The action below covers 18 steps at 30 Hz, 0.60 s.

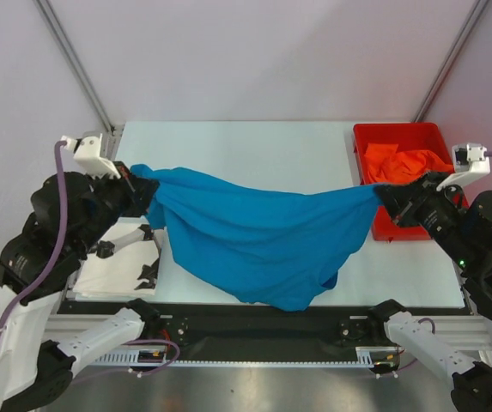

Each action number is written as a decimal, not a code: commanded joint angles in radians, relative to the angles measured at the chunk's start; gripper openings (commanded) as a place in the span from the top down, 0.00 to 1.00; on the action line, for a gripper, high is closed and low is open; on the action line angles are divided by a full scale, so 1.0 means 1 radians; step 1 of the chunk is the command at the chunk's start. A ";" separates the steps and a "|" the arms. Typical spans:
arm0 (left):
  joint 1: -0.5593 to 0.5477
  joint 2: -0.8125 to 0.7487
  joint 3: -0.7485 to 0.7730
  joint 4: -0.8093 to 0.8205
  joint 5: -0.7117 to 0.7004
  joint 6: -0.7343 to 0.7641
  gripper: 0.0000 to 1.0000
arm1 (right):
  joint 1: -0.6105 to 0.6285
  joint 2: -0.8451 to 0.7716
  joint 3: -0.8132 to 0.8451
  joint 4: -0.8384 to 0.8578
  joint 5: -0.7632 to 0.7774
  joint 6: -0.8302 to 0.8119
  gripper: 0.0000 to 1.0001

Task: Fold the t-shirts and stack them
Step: Flatten the tshirt out

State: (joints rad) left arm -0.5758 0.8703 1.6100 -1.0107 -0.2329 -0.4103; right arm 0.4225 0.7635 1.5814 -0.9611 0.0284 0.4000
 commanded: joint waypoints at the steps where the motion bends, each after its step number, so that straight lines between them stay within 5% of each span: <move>1: -0.001 0.016 -0.012 0.057 -0.029 0.042 1.00 | 0.001 0.025 -0.001 0.090 -0.001 0.016 1.00; 7: -0.001 0.087 0.028 0.118 -0.088 0.064 1.00 | 0.001 0.095 0.065 0.162 0.076 -0.010 1.00; 13: 0.004 0.213 -0.051 0.207 -0.147 0.073 0.98 | -0.036 0.217 -0.041 0.342 0.246 -0.064 1.00; 18: 0.183 0.366 -0.125 0.372 -0.048 -0.010 1.00 | -0.229 0.478 -0.115 0.596 0.119 -0.034 1.00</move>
State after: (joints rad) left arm -0.4854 1.1603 1.5242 -0.7986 -0.3107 -0.3782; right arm 0.2817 1.0698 1.4929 -0.5892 0.1745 0.3618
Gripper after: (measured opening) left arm 0.023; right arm 0.010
